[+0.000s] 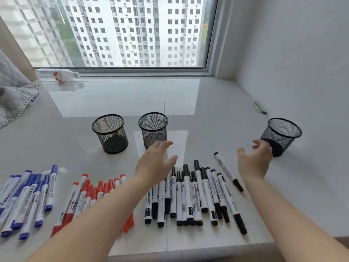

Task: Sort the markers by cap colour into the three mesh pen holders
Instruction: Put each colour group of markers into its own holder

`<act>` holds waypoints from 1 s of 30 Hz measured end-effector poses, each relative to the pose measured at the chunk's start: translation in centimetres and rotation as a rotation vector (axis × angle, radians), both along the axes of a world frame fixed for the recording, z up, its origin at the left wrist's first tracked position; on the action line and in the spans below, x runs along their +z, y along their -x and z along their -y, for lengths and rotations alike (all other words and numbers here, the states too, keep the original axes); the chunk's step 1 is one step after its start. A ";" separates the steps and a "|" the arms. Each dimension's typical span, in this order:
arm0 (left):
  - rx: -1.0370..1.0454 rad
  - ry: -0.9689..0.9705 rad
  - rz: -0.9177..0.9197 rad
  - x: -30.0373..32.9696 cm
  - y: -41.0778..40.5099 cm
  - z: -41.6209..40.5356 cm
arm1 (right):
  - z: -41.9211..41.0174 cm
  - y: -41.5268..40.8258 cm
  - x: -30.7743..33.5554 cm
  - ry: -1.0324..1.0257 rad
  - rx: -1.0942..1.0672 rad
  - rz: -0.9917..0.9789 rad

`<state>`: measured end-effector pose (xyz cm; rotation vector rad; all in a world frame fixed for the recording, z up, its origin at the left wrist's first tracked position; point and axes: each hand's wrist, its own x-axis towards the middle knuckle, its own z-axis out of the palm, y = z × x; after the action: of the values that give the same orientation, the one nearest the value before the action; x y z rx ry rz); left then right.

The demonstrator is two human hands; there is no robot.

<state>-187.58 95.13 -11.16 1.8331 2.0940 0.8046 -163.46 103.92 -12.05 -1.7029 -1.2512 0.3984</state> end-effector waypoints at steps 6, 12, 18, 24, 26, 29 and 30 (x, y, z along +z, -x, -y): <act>-0.051 0.244 -0.175 -0.7 -3.4 -3.5 | -2.3 -5.8 -0.5 0.011 -0.144 -0.147; -0.108 0.429 -0.303 -1.6 -4.3 -4.9 | -6.2 -7.8 -1.3 0.056 -0.168 -0.206; -0.150 0.460 -0.419 -1.8 -4.1 -4.9 | -8.3 -9.1 -2.8 0.059 -0.147 -0.205; -0.148 0.467 -0.420 -1.5 -4.3 -4.8 | -7.9 -6.9 -2.3 0.051 -0.077 -0.185; -0.159 0.482 -0.397 -1.2 -4.3 -4.7 | -7.5 -5.0 -1.6 0.057 -0.014 -0.178; -0.154 0.481 -0.204 -0.6 -3.4 -4.4 | -6.5 -1.2 -0.3 0.031 0.121 -0.190; -0.135 0.462 -0.126 -0.4 -2.9 -4.1 | -6.1 0.2 0.2 0.018 0.182 -0.212</act>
<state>-184.66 99.27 -11.60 1.7717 1.9865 0.1537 -163.66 110.06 -11.89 -1.5216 -1.2515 0.6824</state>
